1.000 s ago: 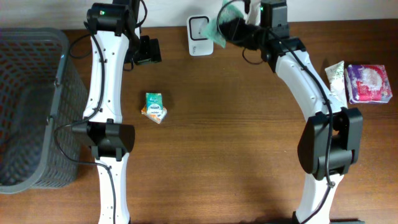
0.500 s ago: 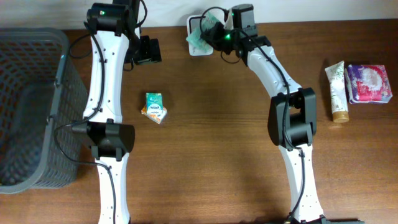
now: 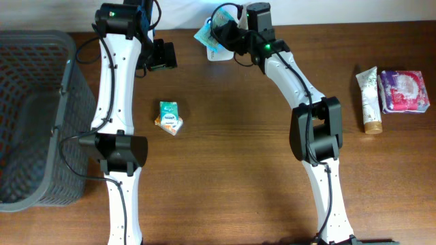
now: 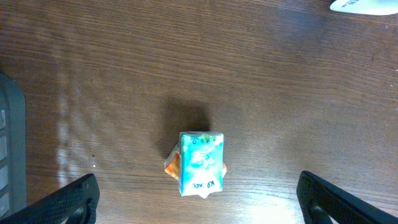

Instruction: Scan the item barcode

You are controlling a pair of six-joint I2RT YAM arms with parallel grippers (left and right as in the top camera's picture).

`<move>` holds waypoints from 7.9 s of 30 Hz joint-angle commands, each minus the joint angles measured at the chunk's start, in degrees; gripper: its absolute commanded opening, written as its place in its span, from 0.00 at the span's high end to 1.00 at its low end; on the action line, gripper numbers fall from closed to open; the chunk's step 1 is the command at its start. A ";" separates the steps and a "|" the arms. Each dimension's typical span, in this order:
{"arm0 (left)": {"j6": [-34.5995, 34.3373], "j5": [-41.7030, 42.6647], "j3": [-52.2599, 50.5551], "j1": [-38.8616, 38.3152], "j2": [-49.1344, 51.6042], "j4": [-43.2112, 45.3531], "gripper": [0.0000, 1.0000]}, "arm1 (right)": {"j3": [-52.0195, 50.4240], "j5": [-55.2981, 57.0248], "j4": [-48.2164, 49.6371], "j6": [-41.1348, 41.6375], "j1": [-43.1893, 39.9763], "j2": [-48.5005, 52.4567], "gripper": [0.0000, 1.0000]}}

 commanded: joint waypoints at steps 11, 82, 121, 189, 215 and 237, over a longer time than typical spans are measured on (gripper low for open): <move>0.66 -0.57 0.76 -0.04 0.07 -0.04 0.01 | 1.81 -10.16 -4.98 -1.27 -6.01 -2.67 0.96; 0.66 -0.57 0.76 -0.04 0.07 -0.04 0.01 | -19.67 22.27 -62.38 -33.97 -16.09 -34.84 0.01; 6.23 7.76 0.79 -10.62 -3.37 -0.09 0.01 | -19.67 28.50 -63.58 -33.92 -17.18 -34.82 0.01; -2.34 -3.37 -29.59 -6.91 -0.17 9.94 0.51 | -19.67 28.50 -63.58 -33.92 -17.18 -34.84 0.01; -7.80 -4.26 -26.53 -17.11 -0.09 13.86 0.30 | -19.67 28.50 -63.58 -33.92 -17.18 -34.84 0.01; -7.32 5.73 -26.51 -9.01 9.07 17.22 0.11 | -19.67 28.50 -63.58 -33.92 -17.18 -34.84 0.01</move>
